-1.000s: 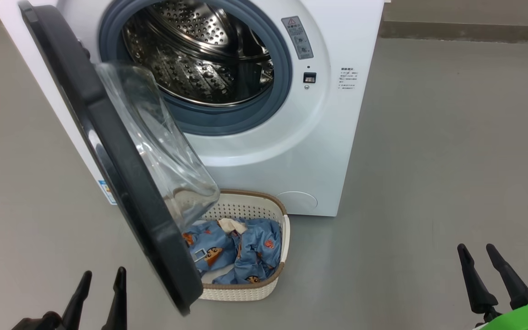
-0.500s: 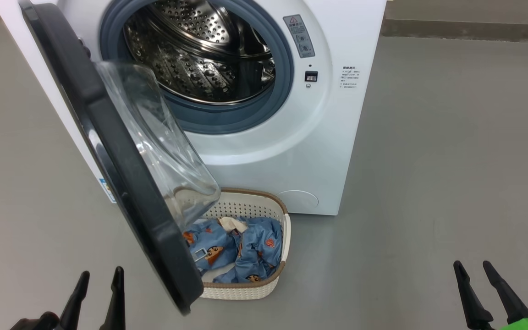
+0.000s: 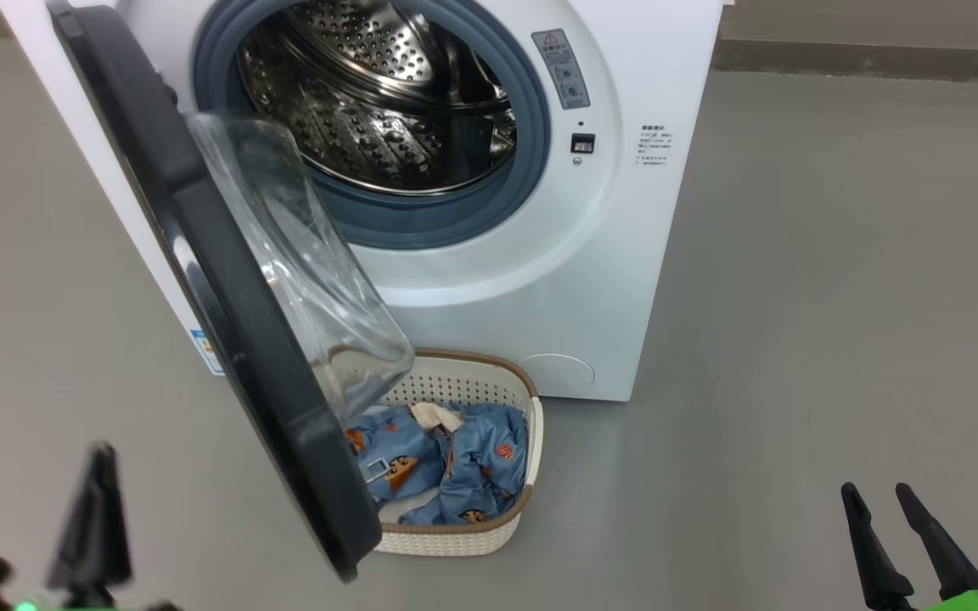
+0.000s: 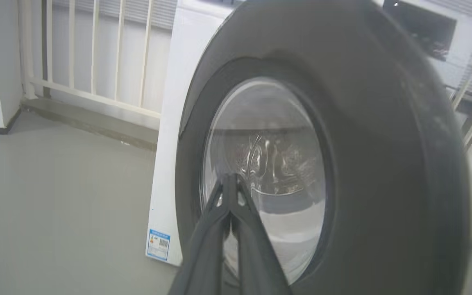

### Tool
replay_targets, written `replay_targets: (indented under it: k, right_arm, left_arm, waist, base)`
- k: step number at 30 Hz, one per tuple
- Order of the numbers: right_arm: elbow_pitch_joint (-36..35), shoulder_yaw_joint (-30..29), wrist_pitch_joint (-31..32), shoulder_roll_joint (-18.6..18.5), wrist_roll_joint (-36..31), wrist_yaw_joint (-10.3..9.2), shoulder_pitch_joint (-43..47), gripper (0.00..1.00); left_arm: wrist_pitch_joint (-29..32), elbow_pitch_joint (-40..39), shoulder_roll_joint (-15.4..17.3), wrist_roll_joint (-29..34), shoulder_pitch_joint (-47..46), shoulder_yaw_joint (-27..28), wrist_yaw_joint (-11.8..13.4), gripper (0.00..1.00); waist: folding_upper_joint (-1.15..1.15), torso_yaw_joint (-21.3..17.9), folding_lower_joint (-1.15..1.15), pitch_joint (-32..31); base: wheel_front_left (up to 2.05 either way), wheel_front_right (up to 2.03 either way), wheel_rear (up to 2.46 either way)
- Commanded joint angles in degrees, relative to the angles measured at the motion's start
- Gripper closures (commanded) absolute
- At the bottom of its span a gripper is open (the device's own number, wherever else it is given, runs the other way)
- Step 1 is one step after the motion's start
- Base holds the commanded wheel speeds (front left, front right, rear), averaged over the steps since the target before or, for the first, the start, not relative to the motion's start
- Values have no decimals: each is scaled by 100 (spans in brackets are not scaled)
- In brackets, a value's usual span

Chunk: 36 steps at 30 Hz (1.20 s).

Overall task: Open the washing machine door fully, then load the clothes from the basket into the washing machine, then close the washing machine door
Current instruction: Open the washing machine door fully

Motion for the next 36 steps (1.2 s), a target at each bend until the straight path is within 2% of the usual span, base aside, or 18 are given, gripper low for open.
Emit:
replay_targets:
  k: [1,5,8,12,17,20,25,30,36]
  right_arm:
    - [-143,79,-70,-104,-81,9,7,0]
    - [-150,73,-70,-130,-82,9,8,0]
    - [-174,67,-70,-139,-126,9,10,0]
    - [-218,60,-70,-136,-211,9,11,0]
    - [-256,74,-70,-127,-344,9,13,0]
    - [-273,60,-70,-106,-410,9,8,0]
    - [-296,30,-70,-68,-515,9,-4,0]
    - [-295,51,-70,-42,-578,9,-18,0]
    - [-301,80,-70,-43,-622,9,-53,0]
  left_arm:
    - [-37,-380,46,83,-355,295,-14,100]
    - [-37,-1275,-100,142,-398,401,-14,100]
    - [-37,-1947,-168,201,-412,212,-14,100]
    - [-37,-2687,-190,312,-409,-325,-14,100]
    - [103,-3012,-105,336,-357,-1315,-14,100]
    - [298,-2819,-103,201,-332,-1926,-14,100]
    - [423,-2161,-144,-43,-305,-2416,-14,100]
    - [421,-1223,-227,-498,-396,-2529,-14,100]
    - [393,-538,-256,-747,-628,-2430,-5,100]
  waist:
    - [0,9,0,-3]
    - [0,20,0,-7]
    - [0,14,0,-10]
    - [0,-9,0,-17]
    - [0,-26,0,-13]
    - [0,-30,0,-2]
    - [0,-45,0,4]
    - [0,-55,0,17]
    - [0,-59,0,46]
  base:
    - [0,0,0]
    - [0,0,0]
    - [0,0,0]
    - [0,0,0]
    - [0,0,0]
    - [0,0,0]
    - [0,0,0]
    - [0,0,0]
    - [0,0,0]
